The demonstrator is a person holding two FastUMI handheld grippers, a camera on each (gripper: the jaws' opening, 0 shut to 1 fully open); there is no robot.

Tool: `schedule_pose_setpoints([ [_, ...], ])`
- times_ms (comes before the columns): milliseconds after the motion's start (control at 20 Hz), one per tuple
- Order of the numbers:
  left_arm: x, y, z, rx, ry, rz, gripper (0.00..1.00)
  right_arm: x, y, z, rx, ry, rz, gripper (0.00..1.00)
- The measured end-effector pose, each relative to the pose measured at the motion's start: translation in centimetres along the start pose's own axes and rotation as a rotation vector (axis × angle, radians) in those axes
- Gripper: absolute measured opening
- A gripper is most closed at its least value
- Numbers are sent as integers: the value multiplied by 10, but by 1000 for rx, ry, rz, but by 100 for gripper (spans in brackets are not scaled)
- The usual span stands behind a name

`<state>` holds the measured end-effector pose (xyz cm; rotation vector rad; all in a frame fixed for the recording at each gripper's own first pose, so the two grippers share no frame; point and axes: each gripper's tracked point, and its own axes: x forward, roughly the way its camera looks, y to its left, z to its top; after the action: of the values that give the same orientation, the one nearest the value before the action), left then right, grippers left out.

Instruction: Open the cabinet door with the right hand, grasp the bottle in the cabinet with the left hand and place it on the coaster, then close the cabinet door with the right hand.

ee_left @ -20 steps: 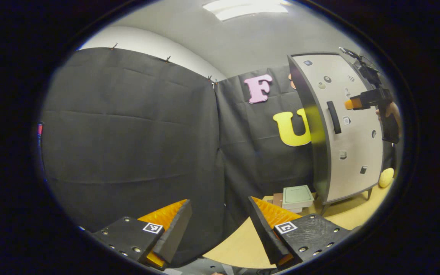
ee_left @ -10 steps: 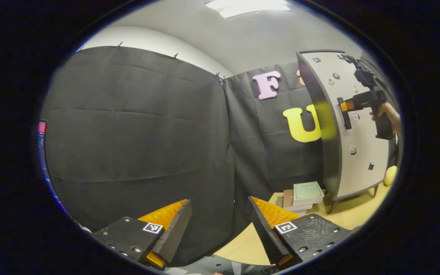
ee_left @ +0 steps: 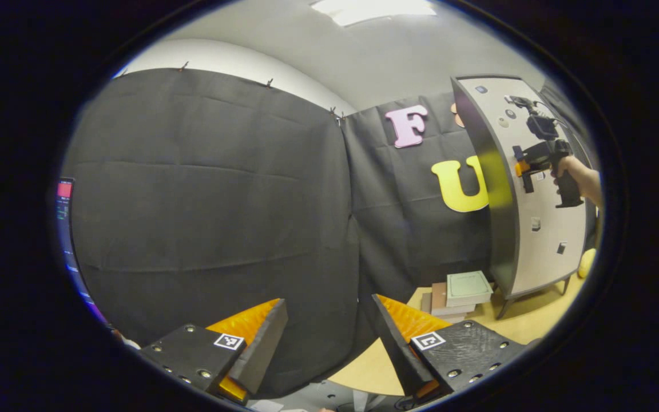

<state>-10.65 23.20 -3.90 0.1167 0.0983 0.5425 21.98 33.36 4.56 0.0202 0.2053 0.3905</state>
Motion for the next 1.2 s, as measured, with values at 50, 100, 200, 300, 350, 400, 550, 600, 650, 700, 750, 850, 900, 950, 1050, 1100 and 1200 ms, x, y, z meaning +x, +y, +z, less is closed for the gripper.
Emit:
schedule_pose_setpoints([
  [50,0,2,2,3,-8,1,89,0,-2,0,2,0,-9,42],
  [100,0,3,5,6,-12,-1,89,1,-2,1,3,2,-8,46],
  [200,0,3,5,9,-19,-2,89,0,0,1,1,9,0,37],
  [300,1,1,5,4,-20,-6,89,1,0,0,-23,30,-1,35],
  [350,1,0,4,2,-19,-8,89,-1,1,0,-20,35,-3,35],
  [400,1,-1,4,-2,-19,-11,89,-1,0,-1,-14,47,2,24],
  [550,2,-2,5,-10,-23,-20,89,-3,0,-1,-15,63,21,19],
  [600,4,-3,6,-13,-26,-26,89,-4,0,-1,-17,66,29,19],
  [650,6,-6,6,-16,-29,-31,89,-6,0,-2,-14,67,38,19],
  [700,8,-7,8,-21,-33,-39,89,-8,0,-2,-18,68,49,19],
  [750,10,-9,7,-27,-35,-46,89,-10,0,-2,-26,64,59,19],
  [850,13,-17,9,-40,-42,-71,89,-17,0,-3,-25,71,87,19],
  [900,15,-21,11,-44,-46,-83,89,-22,0,-2,-16,77,103,19],
  [950,18,-27,12,-47,-51,-99,89,-23,-2,-3,-11,80,119,19],
  [1050,23,-39,14,-55,-65,-137,89,-28,-4,-4,-19,79,143,19],
  [1100,26,-47,16,-58,-70,-155,89,-30,-6,-3,-24,80,154,16],
  [1200,31,-65,22,-67,-86,-196,89,-34,-7,-5,-9,88,173,19],
])
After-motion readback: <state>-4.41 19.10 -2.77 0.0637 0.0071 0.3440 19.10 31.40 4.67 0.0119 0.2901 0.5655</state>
